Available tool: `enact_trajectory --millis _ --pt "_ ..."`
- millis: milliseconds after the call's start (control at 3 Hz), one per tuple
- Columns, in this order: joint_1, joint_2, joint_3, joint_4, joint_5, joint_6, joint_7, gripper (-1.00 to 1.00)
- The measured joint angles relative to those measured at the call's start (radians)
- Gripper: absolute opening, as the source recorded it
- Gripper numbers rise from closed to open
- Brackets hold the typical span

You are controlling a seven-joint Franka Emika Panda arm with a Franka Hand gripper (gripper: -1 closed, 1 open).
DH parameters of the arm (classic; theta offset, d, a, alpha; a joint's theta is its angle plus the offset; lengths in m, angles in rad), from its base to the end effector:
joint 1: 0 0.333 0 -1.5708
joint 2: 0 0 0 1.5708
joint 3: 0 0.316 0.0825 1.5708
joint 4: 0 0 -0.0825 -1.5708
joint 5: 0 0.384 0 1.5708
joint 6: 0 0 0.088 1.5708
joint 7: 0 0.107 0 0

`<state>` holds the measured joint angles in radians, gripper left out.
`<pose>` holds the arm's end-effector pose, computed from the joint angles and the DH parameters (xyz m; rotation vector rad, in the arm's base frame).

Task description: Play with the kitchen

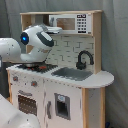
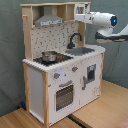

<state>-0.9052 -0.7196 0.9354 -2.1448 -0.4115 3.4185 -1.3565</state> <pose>0.4344 0.2368 0.6995 0.5583 1.4302 0.7071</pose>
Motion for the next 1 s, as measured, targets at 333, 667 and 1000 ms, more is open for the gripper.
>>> enact_trajectory --millis 333,667,1000 --pt "-0.001 0.000 0.000 0.000 0.000 -0.001 0.000 1.00" --pt "0.048 -0.050 0.033 -0.030 0.028 -0.058 0.020 1.00" --pt "0.100 -0.097 0.068 -0.060 0.053 -0.102 0.042 1.00"
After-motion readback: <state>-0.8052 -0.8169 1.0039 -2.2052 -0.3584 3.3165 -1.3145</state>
